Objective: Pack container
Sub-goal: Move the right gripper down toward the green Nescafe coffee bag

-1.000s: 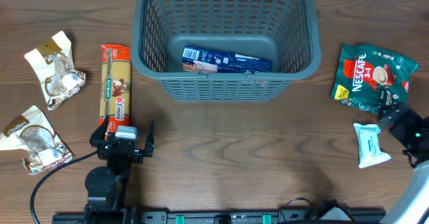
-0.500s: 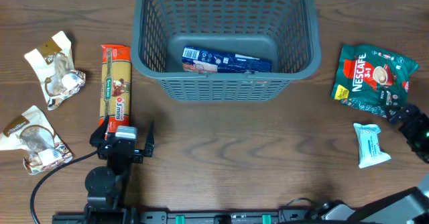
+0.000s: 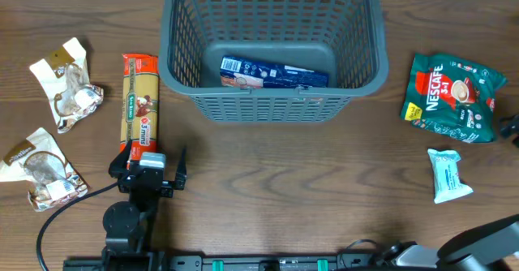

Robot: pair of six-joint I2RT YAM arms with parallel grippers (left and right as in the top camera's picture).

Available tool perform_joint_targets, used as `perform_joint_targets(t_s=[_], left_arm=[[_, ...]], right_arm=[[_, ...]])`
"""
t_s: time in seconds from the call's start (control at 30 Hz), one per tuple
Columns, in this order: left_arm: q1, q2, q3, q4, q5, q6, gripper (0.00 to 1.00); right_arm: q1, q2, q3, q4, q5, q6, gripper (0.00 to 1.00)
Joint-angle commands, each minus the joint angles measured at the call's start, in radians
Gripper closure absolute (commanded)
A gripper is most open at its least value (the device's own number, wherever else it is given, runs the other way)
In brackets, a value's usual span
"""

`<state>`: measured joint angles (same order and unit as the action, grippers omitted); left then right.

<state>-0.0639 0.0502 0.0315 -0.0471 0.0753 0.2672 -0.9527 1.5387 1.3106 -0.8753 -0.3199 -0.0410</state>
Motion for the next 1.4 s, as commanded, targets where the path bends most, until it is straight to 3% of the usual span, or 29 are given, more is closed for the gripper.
perform_joint_targets(t_s=[0.0,0.5,0.7,1.13,1.37], left_arm=[[-0.005,-0.007,-0.027,-0.015,0.011,0.012,0.01],[-0.005,-0.007,-0.027,-0.015,0.011,0.012,0.01],[-0.005,-0.007,-0.027,-0.015,0.011,0.012,0.01],[-0.005,-0.007,-0.027,-0.015,0.011,0.012,0.01],[-0.005,-0.007,-0.027,-0.015,0.011,0.012,0.01]], right_arm=[[0.025,0.059,0.03,-0.004,0.048,-0.031,0.01],[0.14,0.265,0.105,0.011,0.058,-0.196,0.01],[0.158,0.348,0.148,0.017,0.053,-0.196,0.01],[0.029,0.372,0.148,0.074,-0.083,-0.178,0.01],[-0.039,0.379,0.148,0.105,-0.301,-0.258,0.01]])
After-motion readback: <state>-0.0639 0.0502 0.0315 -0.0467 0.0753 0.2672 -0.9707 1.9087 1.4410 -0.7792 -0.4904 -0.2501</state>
